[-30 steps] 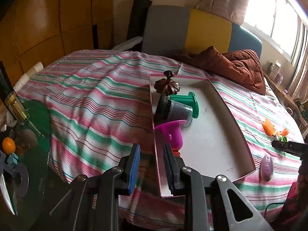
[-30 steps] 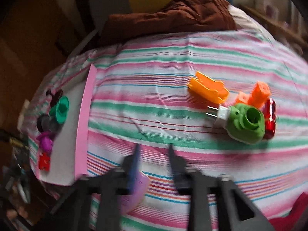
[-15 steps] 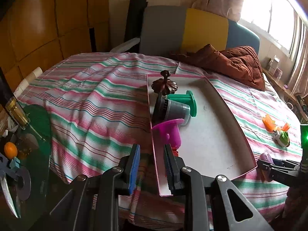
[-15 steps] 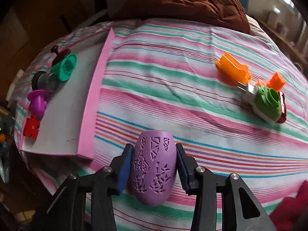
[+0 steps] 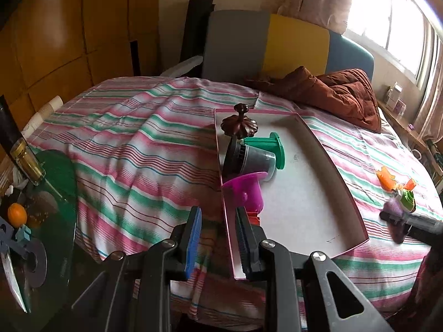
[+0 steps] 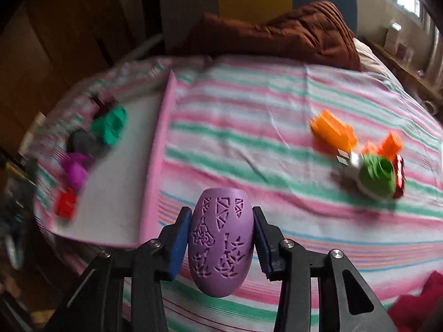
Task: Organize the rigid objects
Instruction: 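Carry the patterned egg to the tray and open the right gripper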
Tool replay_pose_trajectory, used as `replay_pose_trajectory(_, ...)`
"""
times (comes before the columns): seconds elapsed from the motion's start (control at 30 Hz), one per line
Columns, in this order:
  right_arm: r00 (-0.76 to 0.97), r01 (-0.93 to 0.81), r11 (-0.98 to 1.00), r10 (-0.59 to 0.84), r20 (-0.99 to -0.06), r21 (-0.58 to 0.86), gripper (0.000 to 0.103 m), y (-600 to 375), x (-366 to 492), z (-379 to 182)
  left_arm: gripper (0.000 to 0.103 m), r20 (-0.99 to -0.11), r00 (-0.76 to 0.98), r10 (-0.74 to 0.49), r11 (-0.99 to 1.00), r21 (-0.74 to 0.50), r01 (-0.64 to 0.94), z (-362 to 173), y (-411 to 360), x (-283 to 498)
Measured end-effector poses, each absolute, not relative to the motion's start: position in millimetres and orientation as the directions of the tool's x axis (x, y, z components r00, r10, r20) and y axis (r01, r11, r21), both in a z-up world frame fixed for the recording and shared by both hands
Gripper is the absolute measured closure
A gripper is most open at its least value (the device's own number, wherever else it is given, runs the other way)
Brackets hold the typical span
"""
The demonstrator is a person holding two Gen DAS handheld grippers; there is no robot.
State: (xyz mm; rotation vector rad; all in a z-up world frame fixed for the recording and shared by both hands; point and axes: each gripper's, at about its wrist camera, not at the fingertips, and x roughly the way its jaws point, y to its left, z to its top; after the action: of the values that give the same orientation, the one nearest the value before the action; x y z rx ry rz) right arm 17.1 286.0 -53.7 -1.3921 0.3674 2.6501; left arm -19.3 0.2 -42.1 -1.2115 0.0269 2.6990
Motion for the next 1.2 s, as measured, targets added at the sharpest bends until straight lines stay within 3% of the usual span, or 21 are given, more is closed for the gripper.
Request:
replay_pose_trajectory(0.2,-0.627,-0.072,-0.979,-0.105,-0.772,0.192,0.059,244.3,-20.0,-22.2,0.079,-0.75,-0.644,0.152,-0.986,-0.072,-0.149,-44.8,-9.3,-23.9)
replay_pose_trajectory(0.43,-0.539,0.057,-0.978,-0.199,-0.818,0.2,0.059,184.0,-76.5,-47.4,0.079,-0.749,-0.646,0.145,-0.988,-0.079,-0.13,-45.3,-17.1,-27.2)
replay_pose_trajectory(0.73,-0.45,0.036,-0.979,-0.197,-0.871,0.203,0.058,161.5,-117.3,-90.4,0.079,-0.755,-0.64,0.141,-0.989,-0.082,-0.121,-48.8,-22.2,-32.3)
replay_pose_trajectory(0.97,-0.484,0.056,-0.977,-0.209,-0.85,0.208,0.058,157.6,-113.5,-83.3,0.079,-0.76,-0.636,0.134,-0.99,-0.081,-0.113,-51.1,-22.8,-33.0)
replay_pose_trajectory(1.2,-0.551,0.042,-0.982,-0.178,-0.815,0.186,0.047,166.7,-95.1,-61.6,0.079,-0.754,-0.642,0.135,-0.99,-0.07,-0.126,-47.4,-18.0,-29.5)
